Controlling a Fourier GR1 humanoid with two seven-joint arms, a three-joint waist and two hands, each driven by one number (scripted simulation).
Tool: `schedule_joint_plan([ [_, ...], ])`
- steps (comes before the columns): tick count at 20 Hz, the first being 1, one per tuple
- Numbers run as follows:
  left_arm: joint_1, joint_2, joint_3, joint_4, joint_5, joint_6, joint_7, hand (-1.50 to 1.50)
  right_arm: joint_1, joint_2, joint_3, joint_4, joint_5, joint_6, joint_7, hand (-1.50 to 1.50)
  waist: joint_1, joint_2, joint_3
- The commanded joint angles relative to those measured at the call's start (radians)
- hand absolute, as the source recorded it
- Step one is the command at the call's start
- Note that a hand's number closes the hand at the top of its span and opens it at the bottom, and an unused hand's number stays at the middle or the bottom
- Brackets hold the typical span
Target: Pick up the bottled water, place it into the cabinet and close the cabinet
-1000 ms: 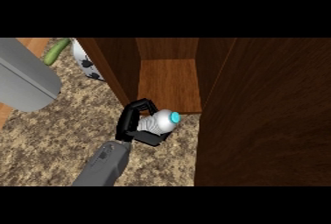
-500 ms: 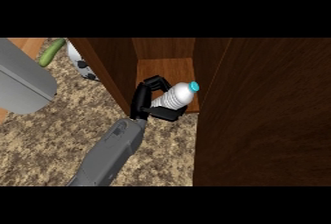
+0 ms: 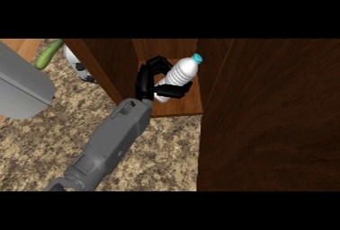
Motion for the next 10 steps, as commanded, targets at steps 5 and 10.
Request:
schedule_joint_plan([
  [5,-0.119,0.0,-0.041,0.231,-0.121,0.237,-0.023,1.5,0.035,-0.003,0.0,-0.071,-0.063,0.021,0.013,-1.5,-0.011,0.004,0.001],
  [10,-0.187,0.0,-0.027,0.333,-0.133,0.303,-0.016,-1.5,0.004,-0.007,-0.015,-0.079,-0.083,0.035,0.022,-1.5,-0.02,0.02,0.0],
])
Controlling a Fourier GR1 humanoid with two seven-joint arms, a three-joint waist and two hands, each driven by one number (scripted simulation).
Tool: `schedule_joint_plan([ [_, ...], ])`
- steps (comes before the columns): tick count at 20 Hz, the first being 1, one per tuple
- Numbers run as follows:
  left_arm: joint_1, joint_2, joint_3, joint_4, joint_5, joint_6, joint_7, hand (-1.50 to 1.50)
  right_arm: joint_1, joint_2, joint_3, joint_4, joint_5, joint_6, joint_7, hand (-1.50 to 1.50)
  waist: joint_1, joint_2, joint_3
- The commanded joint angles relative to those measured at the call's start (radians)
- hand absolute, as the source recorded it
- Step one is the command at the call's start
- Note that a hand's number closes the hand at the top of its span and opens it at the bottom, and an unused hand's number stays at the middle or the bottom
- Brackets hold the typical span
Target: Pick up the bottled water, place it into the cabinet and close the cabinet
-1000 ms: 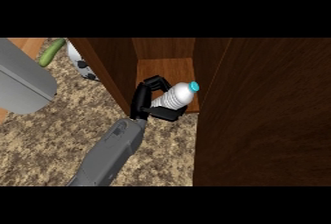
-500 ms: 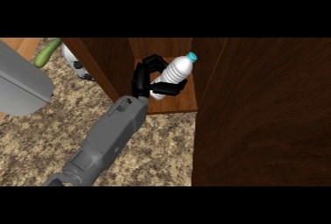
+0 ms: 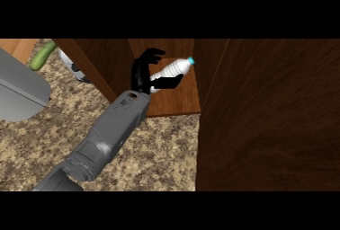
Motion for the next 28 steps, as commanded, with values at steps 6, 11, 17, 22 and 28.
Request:
schedule_joint_plan([
  [6,-0.062,0.018,0.052,0.076,-0.001,0.014,-0.096,-1.5,0.013,-0.009,-0.015,-0.061,-0.061,0.03,0.012,-1.5,-0.004,0.01,-0.002],
  [11,-0.057,0.005,0.167,-0.057,0.094,-0.048,-0.26,1.5,0.038,-0.01,-0.016,-0.044,-0.043,0.046,-0.024,-1.5,0.003,-0.001,-0.003],
  [17,-0.057,-0.003,0.195,-0.094,0.149,-0.326,-0.294,1.5,0.068,-0.032,-0.03,-0.127,-0.061,0.054,0.017,-1.5,0.016,-0.007,-0.002],
  [22,-0.028,-0.004,0.121,-0.165,0.226,-0.311,-0.273,1.5,0.025,0.001,0.015,-0.088,-0.042,0.041,0.047,-1.5,0.023,-0.018,0.0],
  [28,0.128,-0.004,-0.007,-0.3,0.308,-0.453,-0.257,1.5,0.034,-0.007,0.048,-0.1,0.03,0.03,0.038,-1.5,0.037,-0.025,-0.001],
])
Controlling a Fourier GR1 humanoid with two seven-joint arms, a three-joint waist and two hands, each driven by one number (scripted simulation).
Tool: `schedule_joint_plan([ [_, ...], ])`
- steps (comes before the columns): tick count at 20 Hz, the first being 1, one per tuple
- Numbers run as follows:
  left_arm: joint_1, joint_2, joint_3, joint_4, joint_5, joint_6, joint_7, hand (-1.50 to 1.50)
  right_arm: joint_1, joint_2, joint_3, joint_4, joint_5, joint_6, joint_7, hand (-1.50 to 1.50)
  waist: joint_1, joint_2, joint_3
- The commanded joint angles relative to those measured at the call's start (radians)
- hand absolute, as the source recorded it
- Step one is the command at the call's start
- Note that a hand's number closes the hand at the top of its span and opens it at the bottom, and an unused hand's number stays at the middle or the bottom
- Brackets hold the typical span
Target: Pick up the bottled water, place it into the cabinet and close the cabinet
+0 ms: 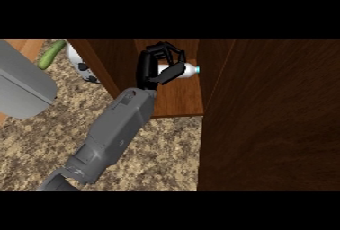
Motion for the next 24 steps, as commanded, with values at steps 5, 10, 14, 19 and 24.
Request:
schedule_joint_plan([
  [5,0.19,0.0,-0.148,-0.263,0.117,-0.213,0.074,-1.5,0.017,0.012,0.061,-0.145,0.063,-0.058,0.095,-1.5,0.048,-0.011,-0.001],
  [10,0.403,0.0,-0.296,-0.495,0.148,-0.212,0.121,-1.5,0.044,0.016,0.083,-0.131,0.087,-0.092,0.08,-1.5,0.068,-0.02,-0.001],
  [14,0.582,0.04,-0.346,-0.651,0.096,-0.131,0.109,-1.5,0.076,-0.017,0.053,-0.17,0.079,-0.107,0.073,-1.5,0.079,-0.02,0.0],
  [19,0.822,0.172,-0.385,-0.86,0.08,-0.094,0.081,-1.5,0.086,-0.023,0.098,-0.16,0.108,-0.127,0.043,-1.5,0.09,-0.023,0.0],
  [24,1.007,0.349,-0.356,-1.004,0.117,-0.221,0.02,-1.5,0.048,-0.145,0.099,-0.157,0.157,-0.06,0.075,1.5,0.106,-0.017,-0.003],
])
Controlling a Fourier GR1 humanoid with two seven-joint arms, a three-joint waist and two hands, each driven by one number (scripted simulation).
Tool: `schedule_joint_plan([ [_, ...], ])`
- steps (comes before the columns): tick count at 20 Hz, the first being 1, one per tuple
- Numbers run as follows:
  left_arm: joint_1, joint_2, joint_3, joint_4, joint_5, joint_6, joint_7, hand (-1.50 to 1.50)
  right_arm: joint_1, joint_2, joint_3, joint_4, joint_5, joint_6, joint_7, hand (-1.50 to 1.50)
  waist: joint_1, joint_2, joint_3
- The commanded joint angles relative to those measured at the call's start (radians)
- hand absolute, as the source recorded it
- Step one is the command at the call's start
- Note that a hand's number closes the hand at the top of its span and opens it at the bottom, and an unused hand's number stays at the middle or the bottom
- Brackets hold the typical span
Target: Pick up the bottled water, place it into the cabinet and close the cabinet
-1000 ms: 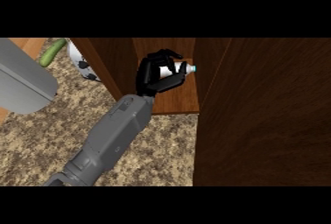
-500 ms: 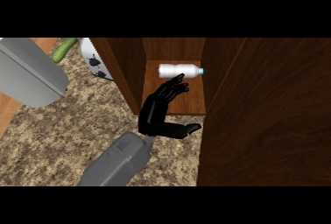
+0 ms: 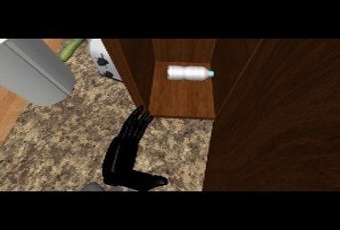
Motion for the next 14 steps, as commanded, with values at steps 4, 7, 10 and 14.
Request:
schedule_joint_plan([
  [4,0.193,0.201,0.018,-0.175,0.013,-0.115,-0.055,-1.5,-0.091,-0.192,0.0,-0.146,0.188,0.109,0.051,1.5,0.023,-0.002,-0.003],
  [7,0.258,0.278,0.049,-0.231,0.037,-0.159,-0.071,-1.5,-0.123,-0.248,0.026,-0.165,0.218,0.128,0.082,1.5,0.021,-0.004,-0.005],
  [10,0.309,0.339,0.1,-0.282,0.054,-0.187,-0.11,-1.5,-0.18,-0.262,0.039,-0.192,0.215,0.112,0.119,1.5,0.028,0.002,-0.006],
  [14,0.409,0.442,0.145,-0.288,0.067,-0.277,-0.165,-1.5,-0.254,-0.239,0.129,-0.186,0.205,0.083,0.178,1.5,0.036,0.008,-0.007],
])
